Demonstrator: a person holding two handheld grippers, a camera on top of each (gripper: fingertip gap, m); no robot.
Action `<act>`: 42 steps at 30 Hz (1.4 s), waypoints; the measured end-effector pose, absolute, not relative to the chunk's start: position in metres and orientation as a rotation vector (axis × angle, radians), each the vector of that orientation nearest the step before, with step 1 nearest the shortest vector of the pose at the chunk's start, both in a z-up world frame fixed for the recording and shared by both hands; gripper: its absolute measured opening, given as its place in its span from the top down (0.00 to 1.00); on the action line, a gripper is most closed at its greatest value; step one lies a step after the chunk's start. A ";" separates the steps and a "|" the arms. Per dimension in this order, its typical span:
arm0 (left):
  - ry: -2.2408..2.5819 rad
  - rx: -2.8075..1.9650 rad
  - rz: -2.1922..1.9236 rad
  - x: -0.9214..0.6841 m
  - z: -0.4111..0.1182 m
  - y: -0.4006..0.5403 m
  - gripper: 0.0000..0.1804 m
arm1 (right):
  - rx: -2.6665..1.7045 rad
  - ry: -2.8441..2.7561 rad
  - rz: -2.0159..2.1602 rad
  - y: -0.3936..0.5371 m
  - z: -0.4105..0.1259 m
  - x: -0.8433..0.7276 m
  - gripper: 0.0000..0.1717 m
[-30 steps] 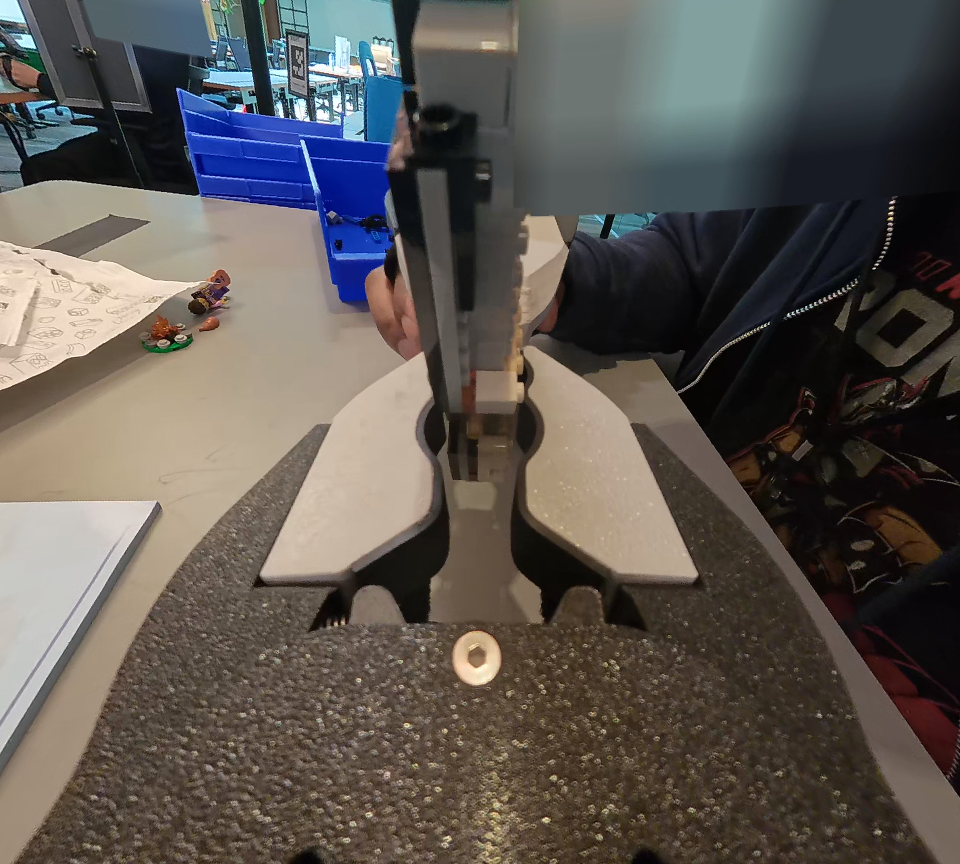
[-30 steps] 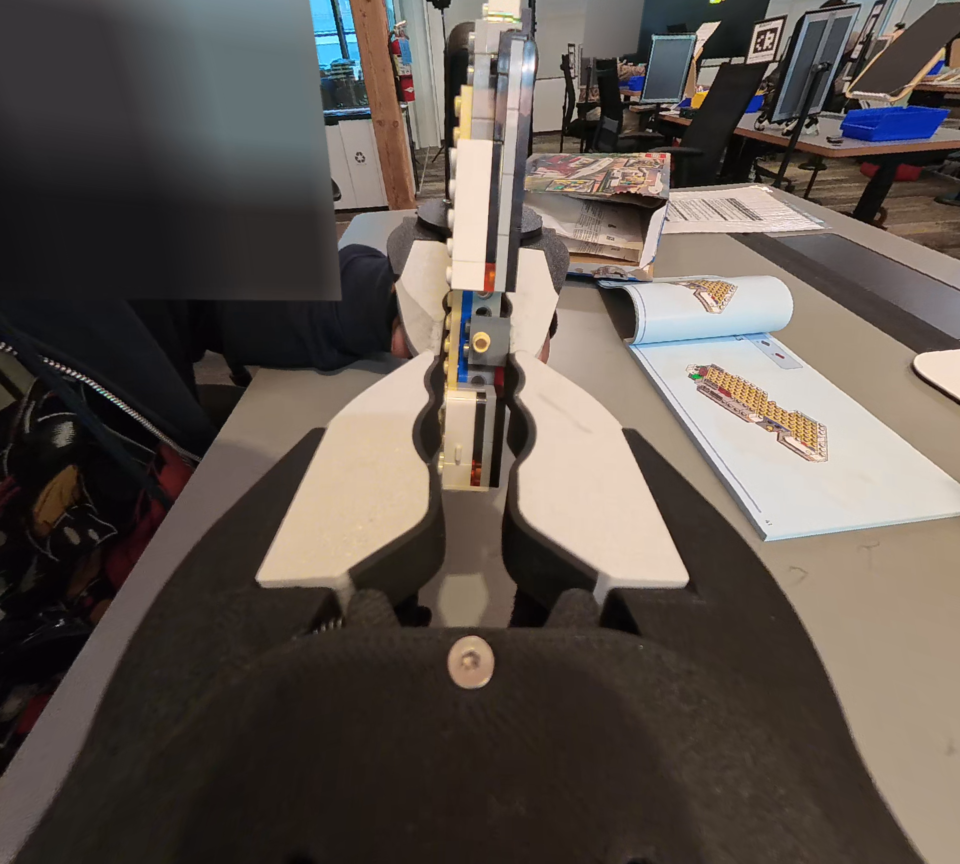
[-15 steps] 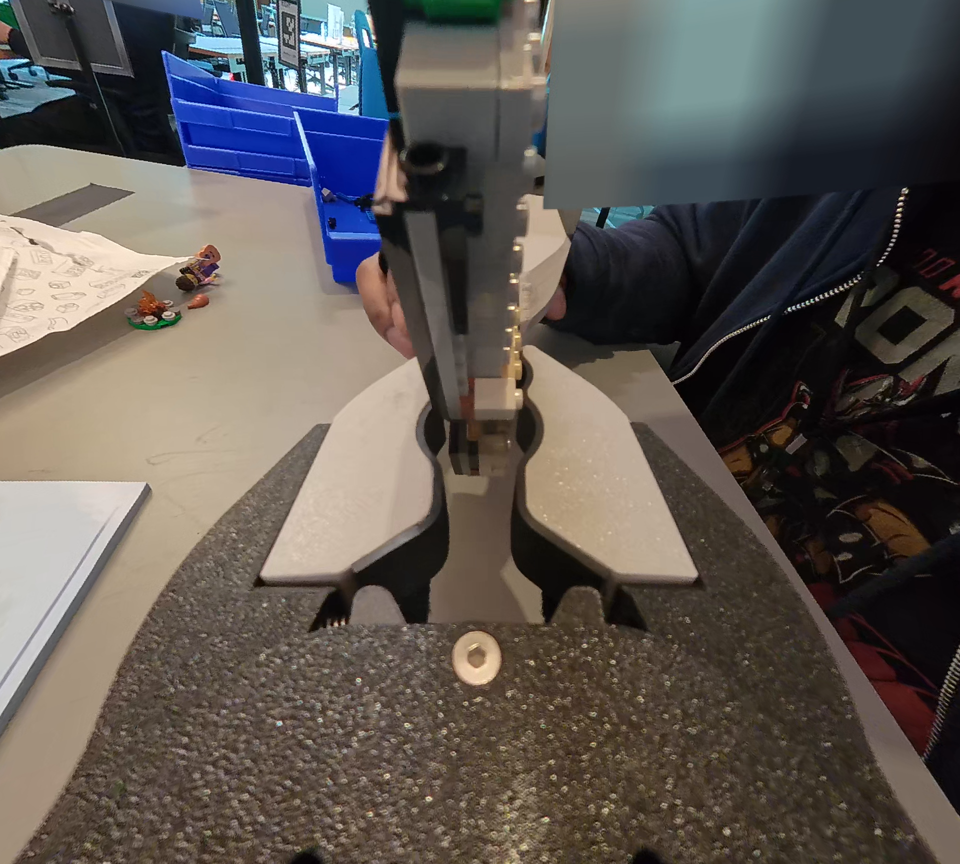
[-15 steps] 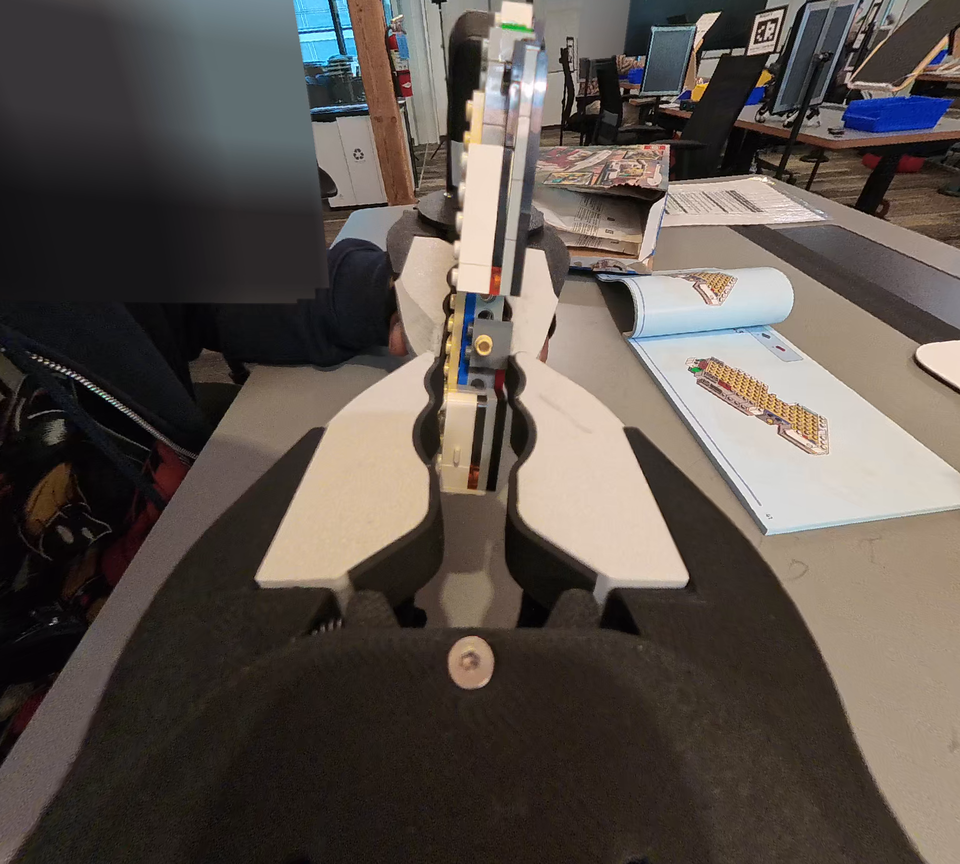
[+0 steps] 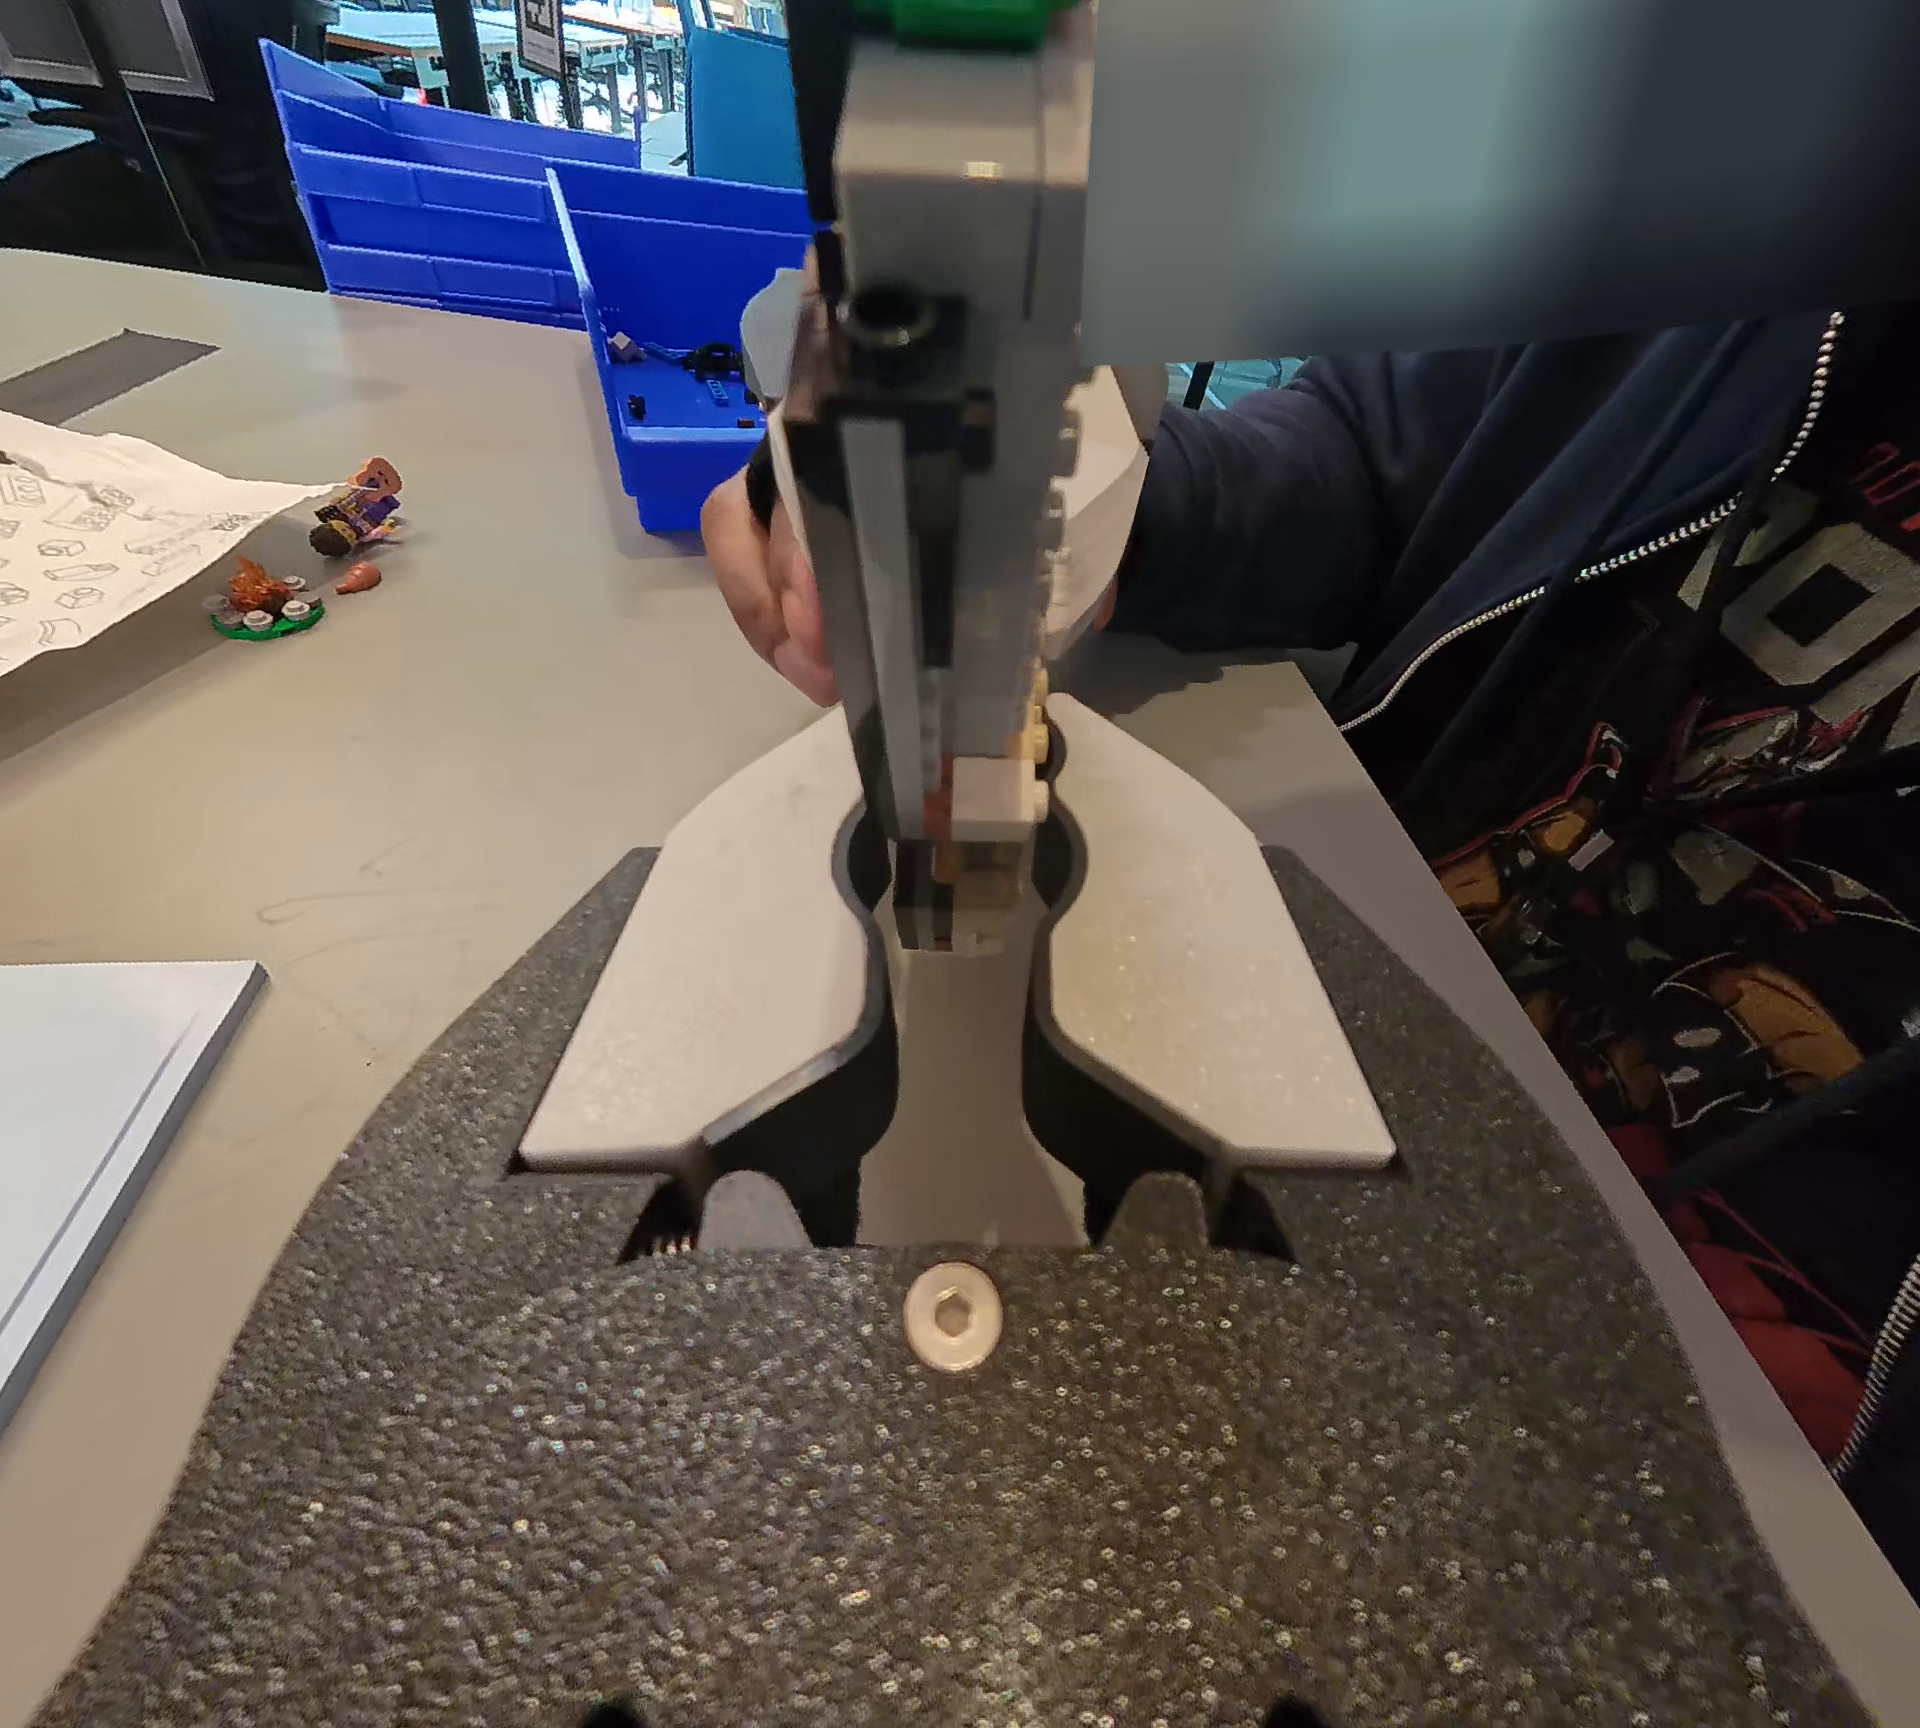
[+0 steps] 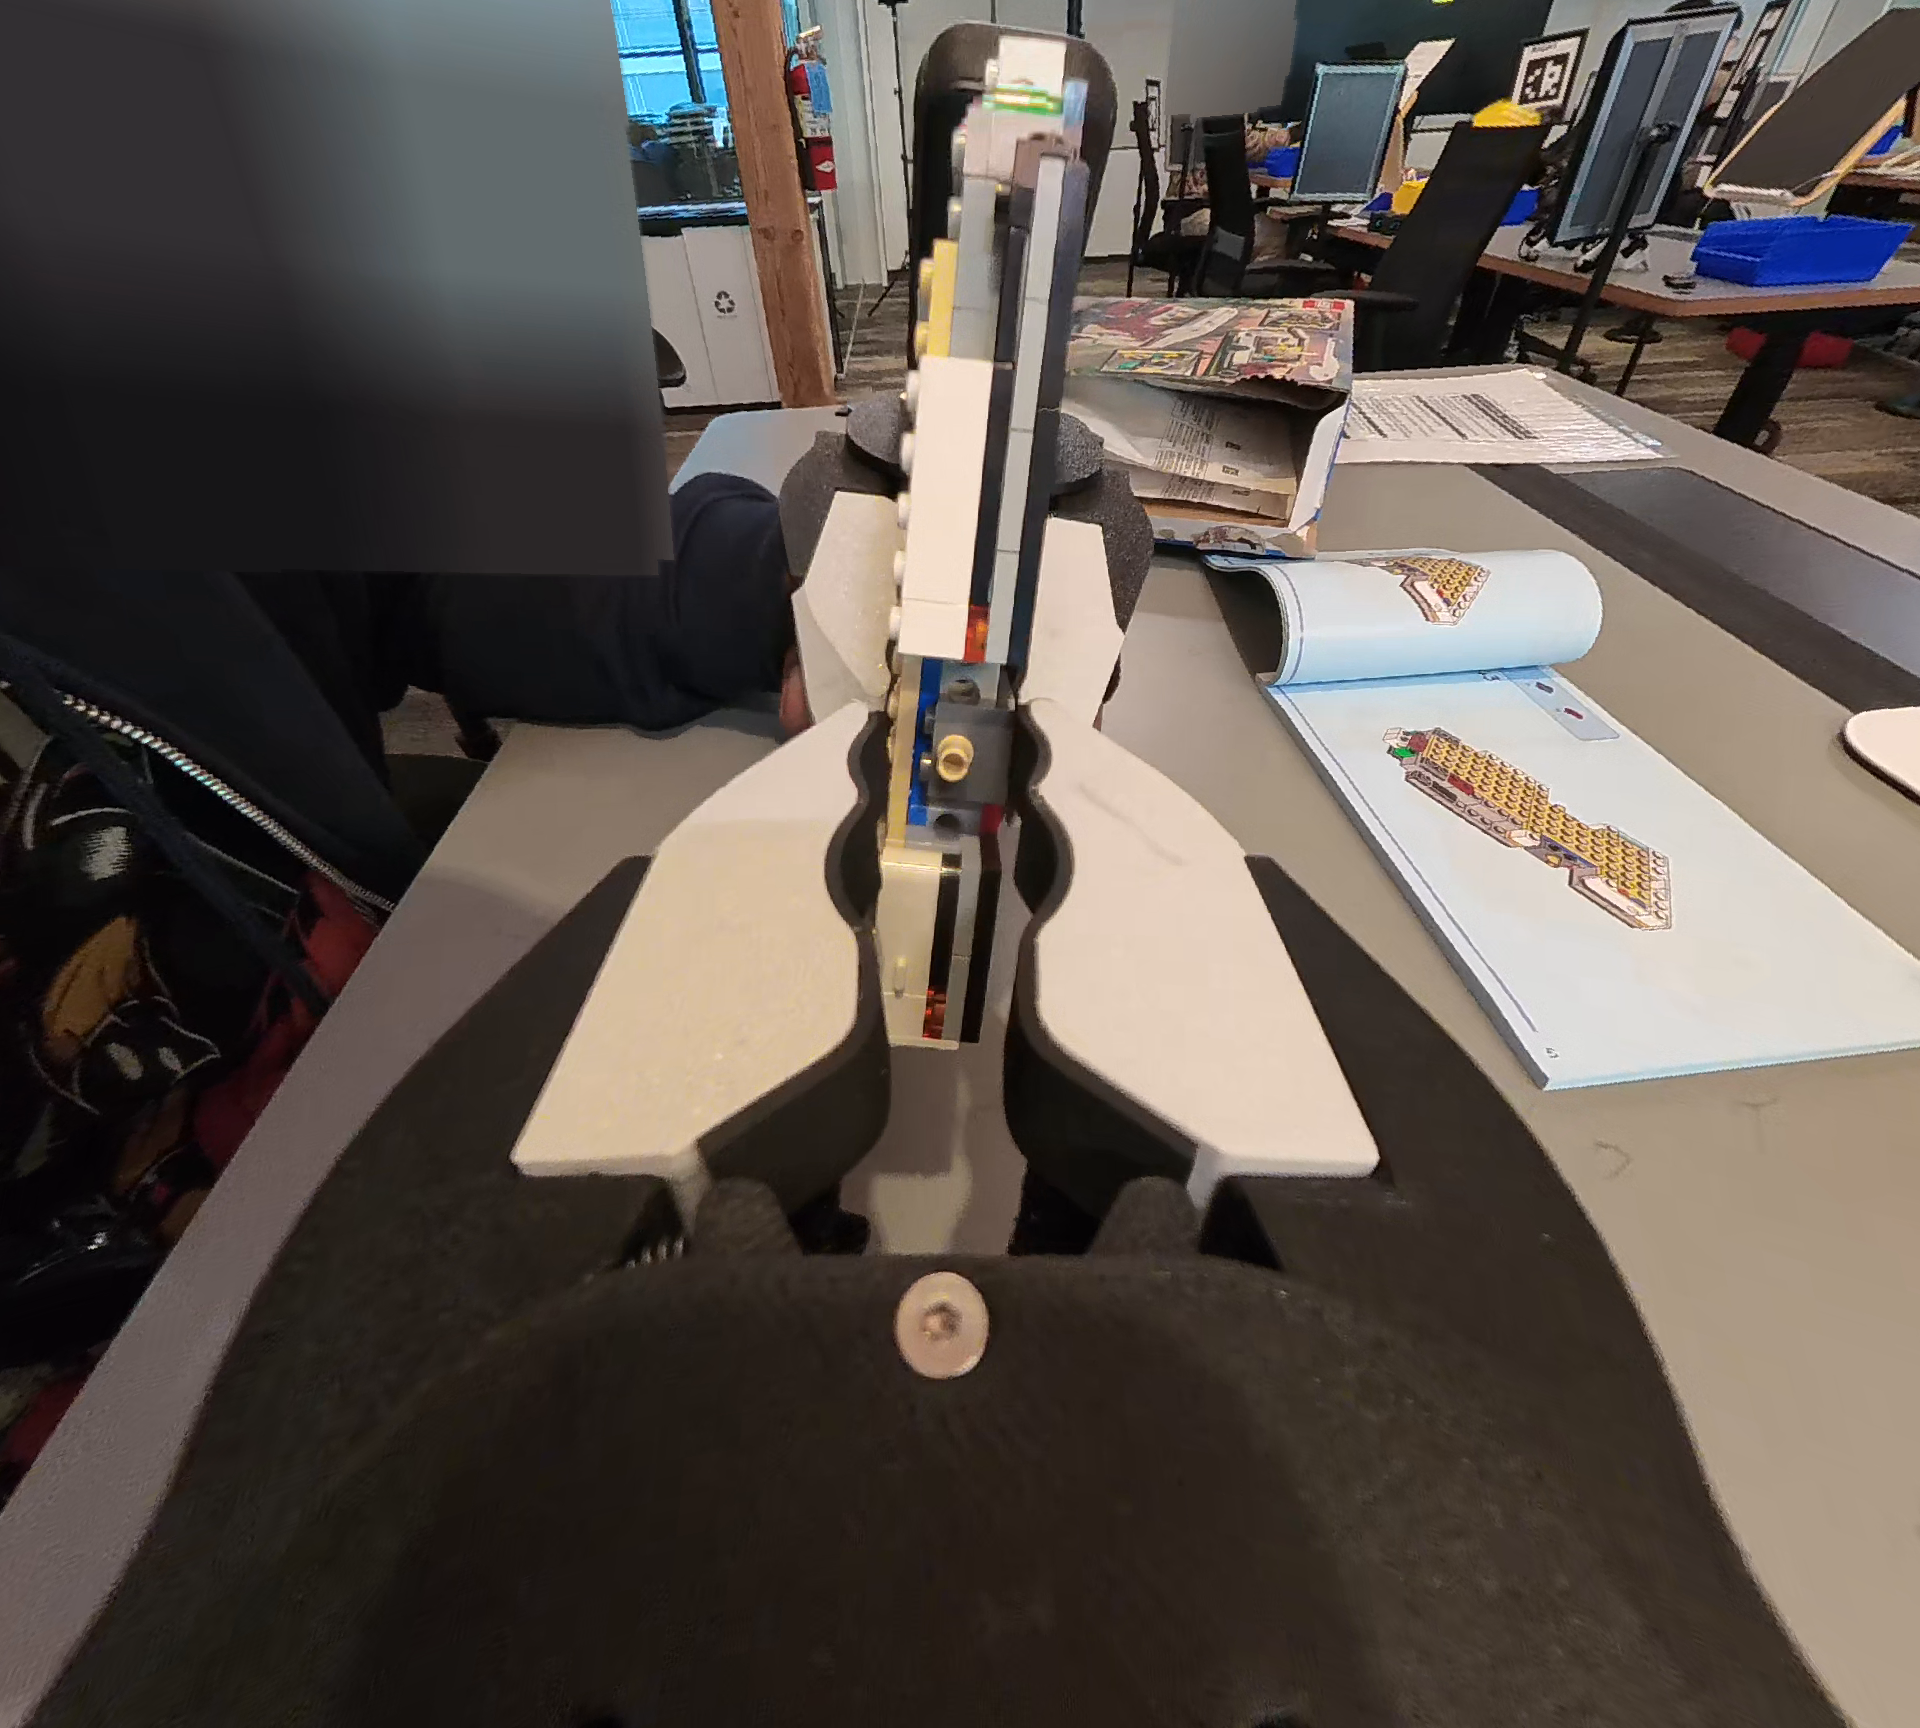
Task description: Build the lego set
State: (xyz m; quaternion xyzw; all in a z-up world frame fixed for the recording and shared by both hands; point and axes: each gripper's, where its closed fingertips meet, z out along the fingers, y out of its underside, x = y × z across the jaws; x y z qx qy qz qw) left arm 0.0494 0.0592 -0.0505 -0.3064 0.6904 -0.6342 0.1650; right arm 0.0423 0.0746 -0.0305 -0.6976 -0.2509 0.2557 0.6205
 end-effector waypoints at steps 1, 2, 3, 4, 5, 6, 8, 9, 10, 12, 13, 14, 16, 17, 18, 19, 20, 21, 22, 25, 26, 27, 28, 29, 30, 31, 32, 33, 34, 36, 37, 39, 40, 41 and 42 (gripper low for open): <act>1.972 -0.876 -1.810 0.049 -0.051 0.059 0.87 | -1.607 -0.574 0.597 0.075 -0.031 0.042 0.87; 1.975 -0.881 -1.810 0.049 -0.052 0.059 0.87 | -1.610 -0.572 0.602 0.075 -0.031 0.042 0.87; 1.973 -0.883 -1.811 0.049 -0.052 0.059 0.87 | -1.610 -0.567 0.606 0.075 -0.032 0.043 0.87; 1.973 -0.879 -1.811 0.049 -0.052 0.059 0.87 | -1.609 -0.567 0.612 0.075 -0.032 0.042 0.87; 1.971 -0.881 -1.811 0.049 -0.051 0.059 0.87 | -1.608 -0.568 0.608 0.075 -0.031 0.042 0.87; 1.973 -0.880 -1.813 0.049 -0.051 0.059 0.87 | -1.609 -0.570 0.607 0.075 -0.031 0.042 0.87; 1.971 -0.879 -1.816 0.049 -0.051 0.059 0.87 | -1.607 -0.572 0.608 0.075 -0.031 0.042 0.87; 1.971 -0.880 -1.815 0.049 -0.051 0.059 0.87 | -1.608 -0.573 0.608 0.075 -0.031 0.042 0.87; 1.971 -0.880 -1.815 0.049 -0.051 0.059 0.87 | -1.607 -0.573 0.609 0.075 -0.031 0.042 0.87; 1.967 -0.883 -1.817 0.049 -0.051 0.060 0.87 | -1.609 -0.565 0.615 0.075 -0.031 0.042 0.87; 1.964 -0.888 -1.818 0.050 -0.051 0.060 0.87 | -1.607 -0.556 0.620 0.076 -0.031 0.043 0.87; 1.958 -0.891 -1.820 0.050 -0.051 0.061 0.87 | -1.601 -0.544 0.629 0.077 -0.031 0.043 0.87; 1.927 -0.899 -1.820 0.053 -0.050 0.063 0.87 | -1.589 -0.509 0.649 0.078 -0.031 0.047 0.87; 1.906 -0.923 -1.817 0.056 -0.049 0.065 0.87 | -1.594 -0.491 0.628 0.080 -0.032 0.050 0.86; 1.894 -0.940 -1.810 0.057 -0.050 0.069 0.87 | -1.602 -0.477 0.599 0.082 -0.033 0.054 0.86; 1.873 -0.945 -1.814 0.058 -0.049 0.072 0.87 | -1.611 -0.459 0.570 0.083 -0.033 0.059 0.84; 1.839 -0.950 -1.837 0.058 -0.045 0.076 0.87 | -1.626 -0.437 0.552 0.085 -0.034 0.063 0.82; 1.799 -0.961 -1.867 0.058 -0.041 0.080 0.87 | -1.641 -0.418 0.550 0.087 -0.034 0.067 0.79; 1.762 -0.972 -1.896 0.058 -0.037 0.084 0.87 | -1.645 -0.407 0.563 0.087 -0.035 0.068 0.77; 1.691 -0.991 -1.957 0.059 -0.029 0.090 0.87 | -1.662 -0.388 0.601 0.089 -0.039 0.066 0.77; 1.686 -1.000 -1.962 0.059 -0.029 0.090 0.87 | -1.666 -0.387 0.606 0.089 -0.041 0.064 0.77; 1.682 -1.004 -1.962 0.060 -0.029 0.090 0.87 | -1.672 -0.385 0.606 0.090 -0.042 0.063 0.78; 1.683 -1.004 -1.963 0.060 -0.030 0.089 0.87 | -1.673 -0.382 0.603 0.090 -0.043 0.062 0.81; 1.680 -1.010 -1.962 0.061 -0.030 0.088 0.87 | -1.665 -0.382 0.610 0.090 -0.042 0.061 0.83; 1.674 -1.011 -1.972 0.061 -0.030 0.088 0.86 | -1.657 -0.377 0.618 0.090 -0.041 0.061 0.84; 1.670 -1.011 -1.983 0.061 -0.029 0.087 0.87 | -1.650 -0.374 0.631 0.089 -0.040 0.061 0.84; 1.666 -1.014 -1.987 0.062 -0.029 0.087 0.87 | -1.647 -0.369 0.642 0.089 -0.040 0.061 0.85; 1.668 -1.023 -1.991 0.062 -0.030 0.087 0.87 | -1.650 -0.368 0.647 0.089 -0.041 0.061 0.85; 1.670 -1.030 -1.993 0.062 -0.031 0.087 0.86 | -1.654 -0.370 0.646 0.089 -0.041 0.062 0.85; 1.670 -1.025 -2.000 0.062 -0.032 0.086 0.86 | -1.656 -0.376 0.652 0.088 -0.042 0.062 0.85; 1.671 -1.023 -2.005 0.062 -0.032 0.086 0.86 | -1.653 -0.381 0.656 0.088 -0.041 0.062 0.86; 1.676 -1.023 -2.009 0.062 -0.032 0.085 0.87 | -1.653 -0.388 0.665 0.087 -0.041 0.062 0.86; 1.679 -1.017 -2.008 0.061 -0.032 0.084 0.87 | -1.652 -0.394 0.673 0.086 -0.040 0.061 0.86; 1.677 -1.020 -2.007 0.061 -0.032 0.084 0.87 | -1.653 -0.396 0.676 0.086 -0.041 0.061 0.86; 1.675 -1.023 -2.012 0.062 -0.032 0.084 0.86 | -1.650 -0.397 0.679 0.086 -0.040 0.062 0.86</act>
